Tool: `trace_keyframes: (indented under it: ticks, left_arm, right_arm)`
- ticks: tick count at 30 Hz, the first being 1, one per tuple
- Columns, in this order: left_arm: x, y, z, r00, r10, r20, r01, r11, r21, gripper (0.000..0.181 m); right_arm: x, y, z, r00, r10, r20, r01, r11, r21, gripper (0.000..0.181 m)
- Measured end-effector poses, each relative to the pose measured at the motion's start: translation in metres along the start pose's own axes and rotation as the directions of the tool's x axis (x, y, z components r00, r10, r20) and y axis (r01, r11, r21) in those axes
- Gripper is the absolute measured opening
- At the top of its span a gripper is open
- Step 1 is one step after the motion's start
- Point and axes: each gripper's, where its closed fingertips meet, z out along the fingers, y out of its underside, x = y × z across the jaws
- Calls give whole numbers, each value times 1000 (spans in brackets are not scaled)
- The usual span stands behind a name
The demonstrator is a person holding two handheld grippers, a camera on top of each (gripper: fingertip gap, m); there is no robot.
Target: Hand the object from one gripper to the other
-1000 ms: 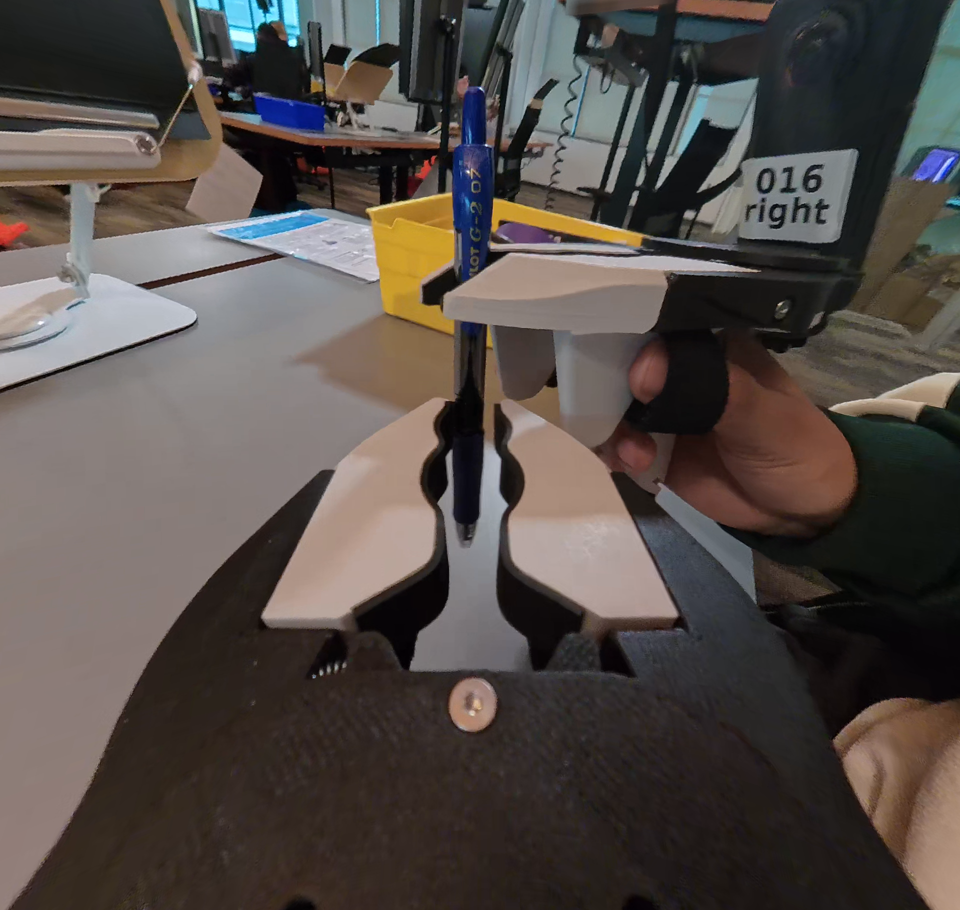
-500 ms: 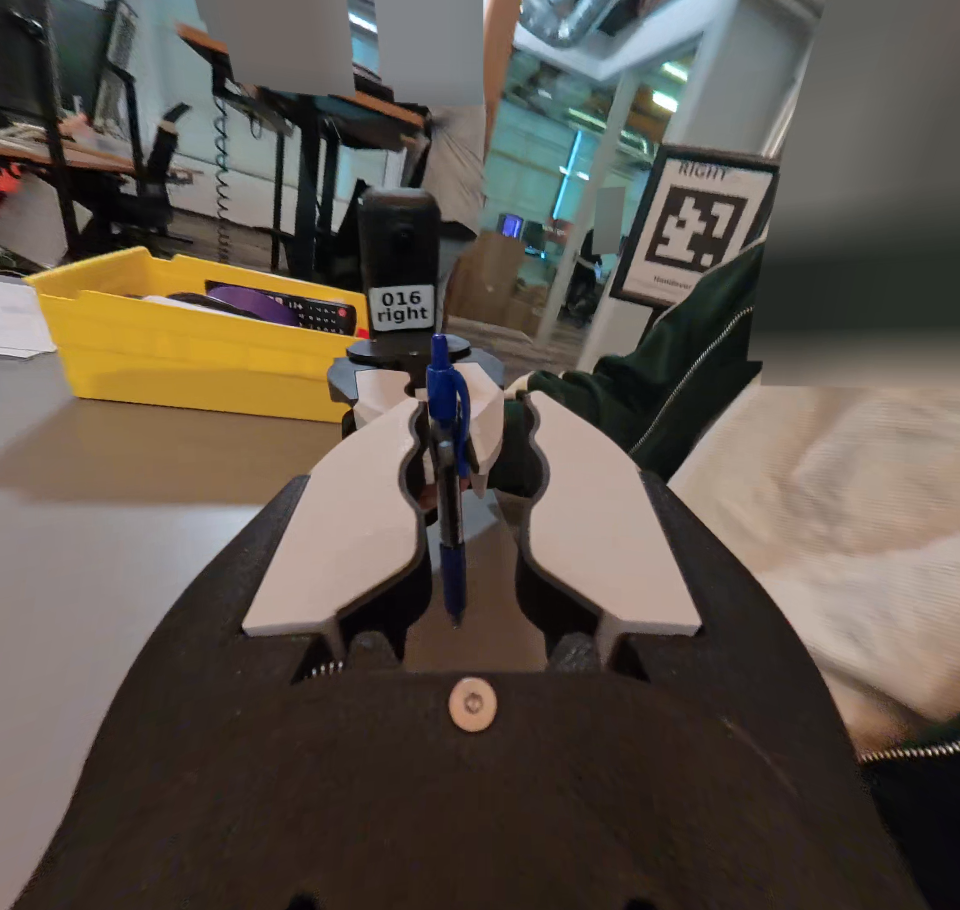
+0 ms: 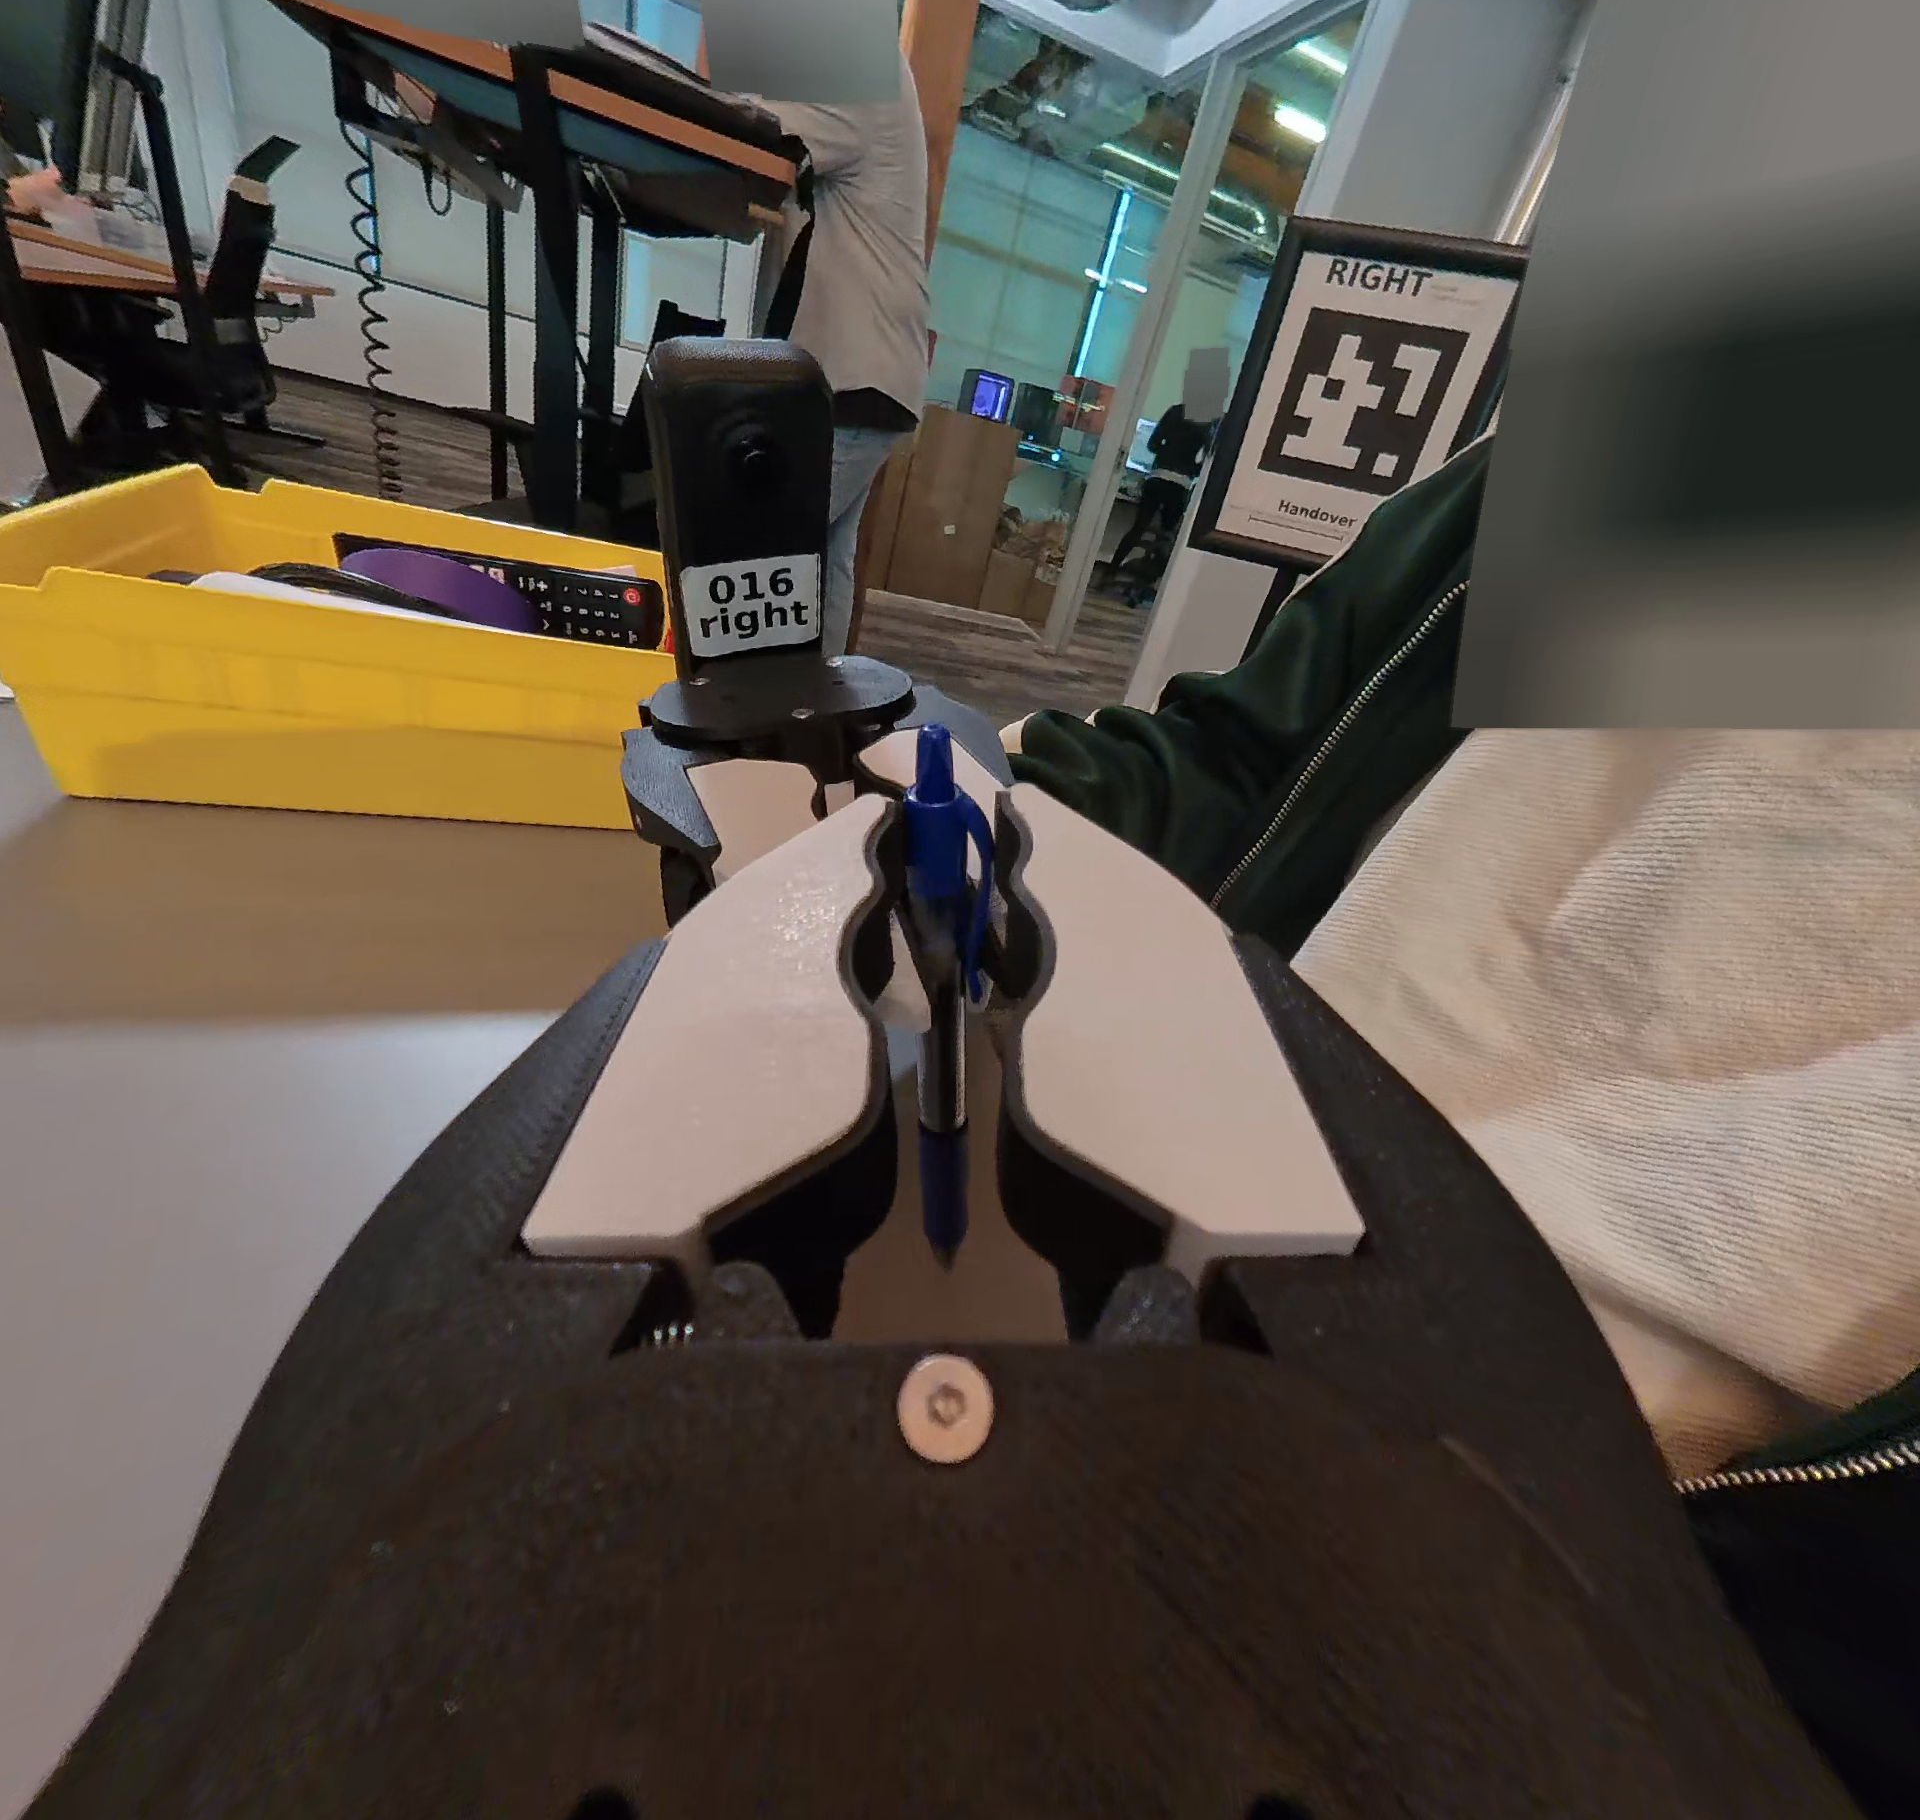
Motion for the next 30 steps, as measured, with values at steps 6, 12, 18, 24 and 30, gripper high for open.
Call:
trace_keyframes:
  ticks: [6,12,18,24,30]
  left_arm:
    - [-4,-2,-3,999,30,44,-30,1000,-6,17]
    - [-9,-3,-8,994,58,90,-56,998,-25,17]
    - [-15,6,-5,990,65,123,-57,996,-66,17]
    - [-9,8,2,990,93,108,-83,992,-95,18]
    - [-7,9,5,990,100,101,-89,990,-106,17]
  right_arm:
    - [10,-5,-3,997,-50,-57,54,996,66,34]
    - [26,-28,-21,984,-38,-173,75,974,214,61]
    - [18,-51,-31,959,-125,-252,188,952,242,32]
    - [8,-43,-16,962,-175,-209,213,961,176,28]
    - [4,-39,-13,966,-187,-178,213,967,139,10]
